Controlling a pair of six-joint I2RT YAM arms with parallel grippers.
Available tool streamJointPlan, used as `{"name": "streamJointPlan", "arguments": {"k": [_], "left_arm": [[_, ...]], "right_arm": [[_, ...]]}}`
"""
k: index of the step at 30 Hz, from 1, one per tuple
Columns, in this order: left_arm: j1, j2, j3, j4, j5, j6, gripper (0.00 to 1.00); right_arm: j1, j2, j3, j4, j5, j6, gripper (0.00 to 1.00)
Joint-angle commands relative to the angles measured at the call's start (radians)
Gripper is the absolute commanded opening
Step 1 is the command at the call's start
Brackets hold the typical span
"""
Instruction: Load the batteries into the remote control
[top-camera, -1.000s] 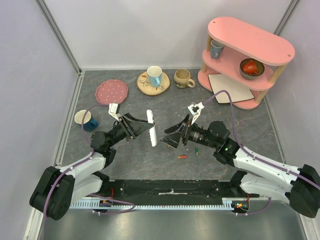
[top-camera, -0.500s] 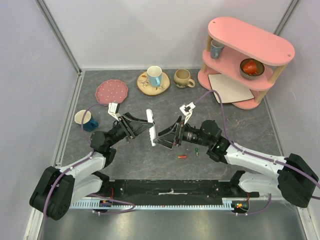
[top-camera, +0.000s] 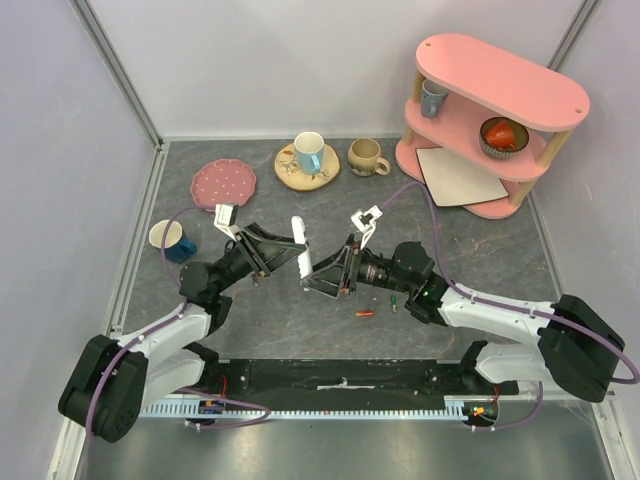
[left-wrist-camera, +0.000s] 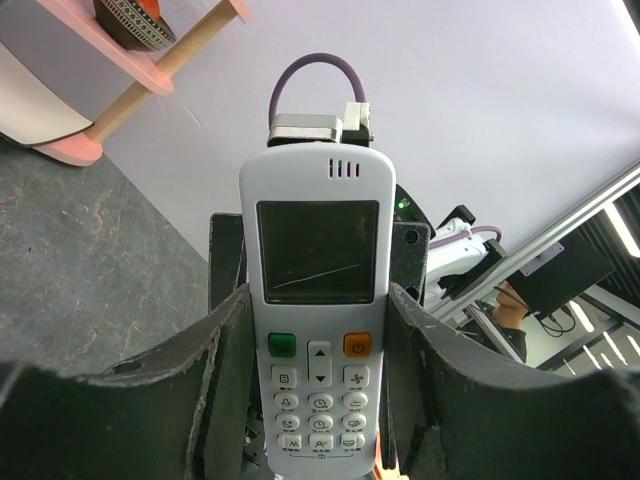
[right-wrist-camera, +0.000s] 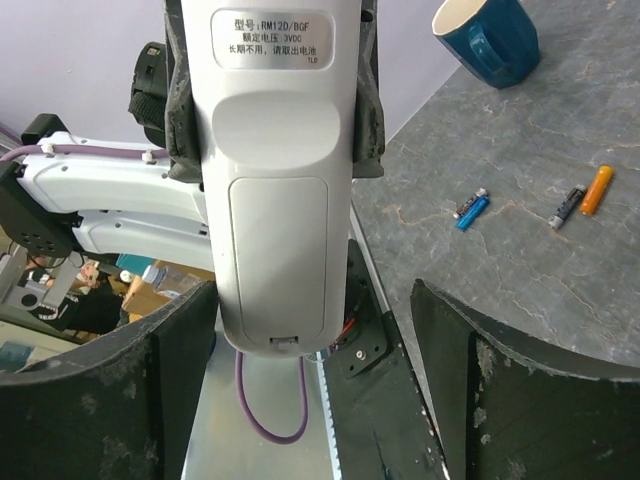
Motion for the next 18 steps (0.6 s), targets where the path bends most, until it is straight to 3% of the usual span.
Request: {"name": "streamJointPlan", "arguments": {"k": [1, 8, 18], "left_arm": [[-0.005, -0.023, 0.022, 0.227, -0.025, 0.039, 0.02], [-0.006, -0.026, 0.017, 0.227, -0.031, 0.039, 0.02], [-0.006, -0.031, -0.001, 0.213, -0.045, 0.039, 0.05]], "right_arm": [[0.013, 0.025, 0.045, 0.115, -0.017, 0.026, 0.83], [0.023, 0.039, 0.043, 0.137, -0.026, 0.029, 0.75], [0.024, 0.029, 0.034, 0.123, -0.049, 0.018, 0.48]]}}
